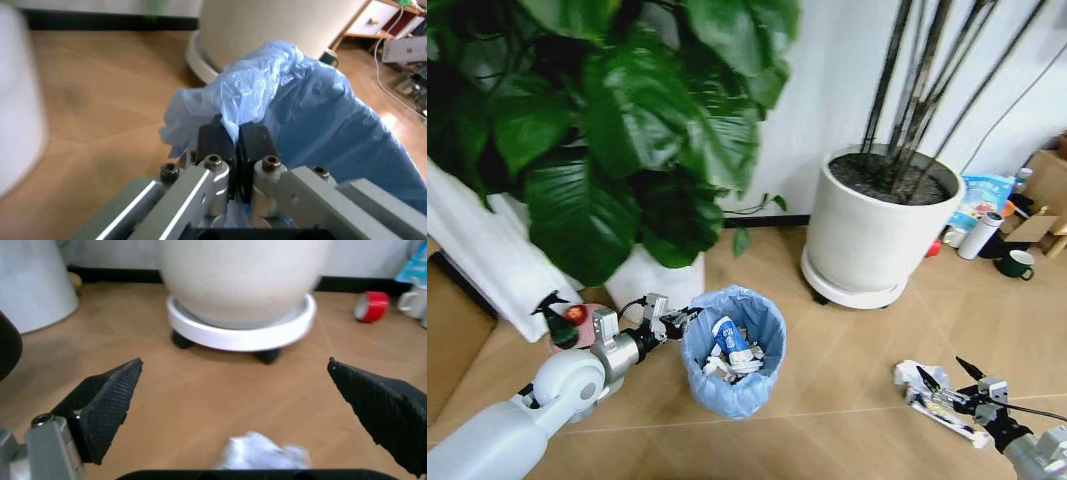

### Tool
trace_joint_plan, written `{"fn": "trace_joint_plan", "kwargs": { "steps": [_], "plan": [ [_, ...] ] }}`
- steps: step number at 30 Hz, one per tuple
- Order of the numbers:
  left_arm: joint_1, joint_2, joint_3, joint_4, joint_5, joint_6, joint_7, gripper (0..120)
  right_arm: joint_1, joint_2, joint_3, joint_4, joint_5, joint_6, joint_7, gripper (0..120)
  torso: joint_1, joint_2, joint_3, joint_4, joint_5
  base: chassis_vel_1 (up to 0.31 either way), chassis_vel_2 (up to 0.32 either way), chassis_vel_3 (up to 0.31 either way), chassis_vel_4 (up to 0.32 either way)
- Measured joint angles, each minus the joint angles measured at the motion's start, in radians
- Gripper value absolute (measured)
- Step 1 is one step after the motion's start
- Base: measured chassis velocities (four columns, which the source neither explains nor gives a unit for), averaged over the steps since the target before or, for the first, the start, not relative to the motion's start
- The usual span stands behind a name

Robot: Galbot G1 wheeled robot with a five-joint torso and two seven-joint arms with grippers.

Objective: Pick up the trash bin and place the garbage on the floor into it.

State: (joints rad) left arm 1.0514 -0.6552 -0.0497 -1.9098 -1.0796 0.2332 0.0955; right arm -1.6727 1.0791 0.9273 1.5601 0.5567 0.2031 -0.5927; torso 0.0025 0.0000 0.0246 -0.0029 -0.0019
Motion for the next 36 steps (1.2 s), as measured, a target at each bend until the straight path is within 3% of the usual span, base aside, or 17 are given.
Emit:
{"fn": "trace_joint_plan", "kwargs": {
  "steps": [11,21,26,36],
  "plan": [
    [0.002,-0.003,0.006,-0.006,0.000,0.000,-0.004,0,0.008,0.002,-0.011,-0.015,-0.022,0.036,-0.019,100,0.000,0.000,0.000,-0.0001,0.0002,-0.317,-0.309,0.306,0.304],
    [0.002,-0.001,0.007,-0.006,0.001,0.001,-0.006,0,0.029,-0.001,-0.039,-0.035,-0.035,0.065,-0.032,100,0.000,0.000,0.000,0.0008,0.0001,0.036,0.034,-0.021,-0.020],
    [-0.001,0.004,0.008,-0.006,-0.003,0.002,-0.006,0,0.047,-0.020,-0.061,-0.074,-0.070,0.020,-0.043,100,0.000,0.000,0.000,0.0005,0.0000,0.038,0.025,-0.012,-0.028],
    [-0.004,0.013,0.015,-0.009,-0.014,0.005,-0.007,0,0.170,-0.077,-0.186,-0.215,-0.069,-0.019,-0.049,100,0.000,0.000,0.000,0.0003,0.0000,0.000,0.000,0.000,0.000]
  ]
}}
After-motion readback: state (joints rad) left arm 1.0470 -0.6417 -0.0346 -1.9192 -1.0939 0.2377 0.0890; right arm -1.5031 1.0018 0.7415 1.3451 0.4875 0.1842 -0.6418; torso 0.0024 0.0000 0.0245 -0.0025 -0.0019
